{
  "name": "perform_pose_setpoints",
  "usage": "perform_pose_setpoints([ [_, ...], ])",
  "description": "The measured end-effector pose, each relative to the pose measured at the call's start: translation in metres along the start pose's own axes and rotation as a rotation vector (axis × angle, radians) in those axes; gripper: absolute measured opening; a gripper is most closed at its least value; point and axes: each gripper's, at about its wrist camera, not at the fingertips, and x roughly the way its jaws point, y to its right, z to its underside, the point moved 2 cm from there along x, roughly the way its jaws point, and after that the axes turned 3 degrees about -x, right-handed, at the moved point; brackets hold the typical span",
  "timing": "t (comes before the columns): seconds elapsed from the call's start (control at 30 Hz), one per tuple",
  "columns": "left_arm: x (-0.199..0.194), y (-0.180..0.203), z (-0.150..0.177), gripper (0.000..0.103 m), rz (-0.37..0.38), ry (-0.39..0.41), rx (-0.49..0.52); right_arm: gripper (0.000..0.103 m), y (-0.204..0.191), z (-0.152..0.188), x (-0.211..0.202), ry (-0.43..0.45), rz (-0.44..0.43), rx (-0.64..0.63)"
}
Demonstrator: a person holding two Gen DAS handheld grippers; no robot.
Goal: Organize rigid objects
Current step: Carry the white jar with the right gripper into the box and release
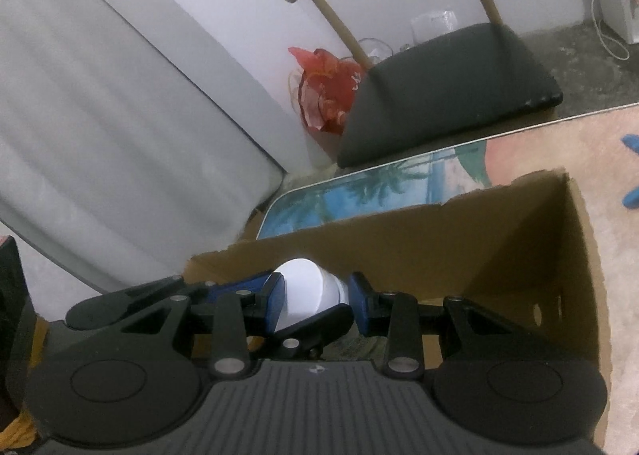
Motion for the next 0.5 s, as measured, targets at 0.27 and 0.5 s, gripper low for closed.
perform_pose_setpoints([
  [0.27,-0.023,0.001,-0.001,0.086,0.007,0.035,0.013,0.041,-0.003,0.002,-0.013,0.011,-0.023,0.026],
  [0.5,-0.078,-0.001,0.008,0.096,-0.001,0.106,0.040,0.041,-0.014,0.009,-0.069,0.110,-0.067,0.031],
])
